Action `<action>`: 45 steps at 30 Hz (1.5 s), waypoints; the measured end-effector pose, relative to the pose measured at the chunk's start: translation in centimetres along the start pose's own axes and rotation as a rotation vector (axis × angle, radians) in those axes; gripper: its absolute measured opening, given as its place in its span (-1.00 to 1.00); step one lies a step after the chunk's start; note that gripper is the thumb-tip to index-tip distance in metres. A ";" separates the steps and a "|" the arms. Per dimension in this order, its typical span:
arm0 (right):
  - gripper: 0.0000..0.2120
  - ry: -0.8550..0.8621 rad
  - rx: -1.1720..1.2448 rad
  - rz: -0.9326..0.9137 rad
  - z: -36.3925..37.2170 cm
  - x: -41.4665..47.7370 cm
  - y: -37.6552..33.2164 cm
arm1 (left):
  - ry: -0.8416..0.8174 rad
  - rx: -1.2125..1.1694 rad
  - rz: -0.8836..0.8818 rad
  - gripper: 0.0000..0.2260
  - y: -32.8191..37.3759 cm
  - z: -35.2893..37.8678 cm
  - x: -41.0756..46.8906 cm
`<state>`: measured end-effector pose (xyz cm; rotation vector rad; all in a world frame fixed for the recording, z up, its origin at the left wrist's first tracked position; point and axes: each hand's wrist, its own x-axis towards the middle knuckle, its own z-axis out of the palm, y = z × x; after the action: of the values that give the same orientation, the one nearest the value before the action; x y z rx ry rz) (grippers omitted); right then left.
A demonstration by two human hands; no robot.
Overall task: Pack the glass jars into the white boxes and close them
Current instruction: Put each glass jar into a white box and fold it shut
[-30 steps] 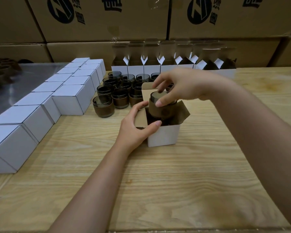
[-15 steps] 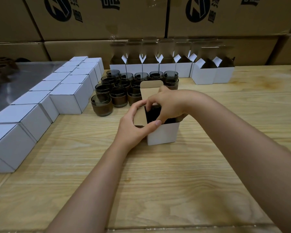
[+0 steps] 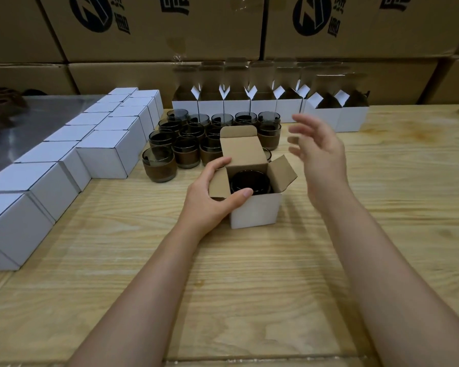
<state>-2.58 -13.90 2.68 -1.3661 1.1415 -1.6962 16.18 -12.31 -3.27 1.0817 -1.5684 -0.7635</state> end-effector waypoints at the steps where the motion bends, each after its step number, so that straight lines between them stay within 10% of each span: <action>1: -0.65 0.050 0.092 0.098 0.1 -0.9 1.0 | 0.001 -0.005 -0.001 -0.32 0.0 0.0 0.0; 6: -0.71 -0.088 0.377 0.431 1.4 -3.2 3.7 | 0.000 -0.007 0.004 -0.33 0.1 0.1 -0.1; 13: -0.57 -0.141 0.330 0.394 2.2 -3.6 3.6 | 0.056 -0.024 -0.007 -0.24 0.1 0.2 -0.1; 27: -0.53 -0.258 0.363 0.286 1.9 -3.5 3.5 | -0.019 -0.026 -0.002 -0.70 0.0 0.4 0.1; 34: -0.74 -0.318 0.413 0.230 1.0 -3.6 4.3 | -0.038 -0.054 -0.010 -0.66 0.2 0.3 0.1; 39: -0.39 -0.418 0.373 0.229 0.3 -3.6 3.8 | -0.010 -0.110 -0.044 -0.54 0.1 0.4 0.1; 45: -0.82 -0.395 0.304 0.179 0.0 -3.5 4.0 | 0.008 -0.177 -0.053 -0.55 0.1 0.4 0.1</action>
<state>-1.88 -12.30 -2.38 -1.2889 0.7248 -1.3318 15.73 -12.43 -3.26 0.9978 -1.4413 -0.9150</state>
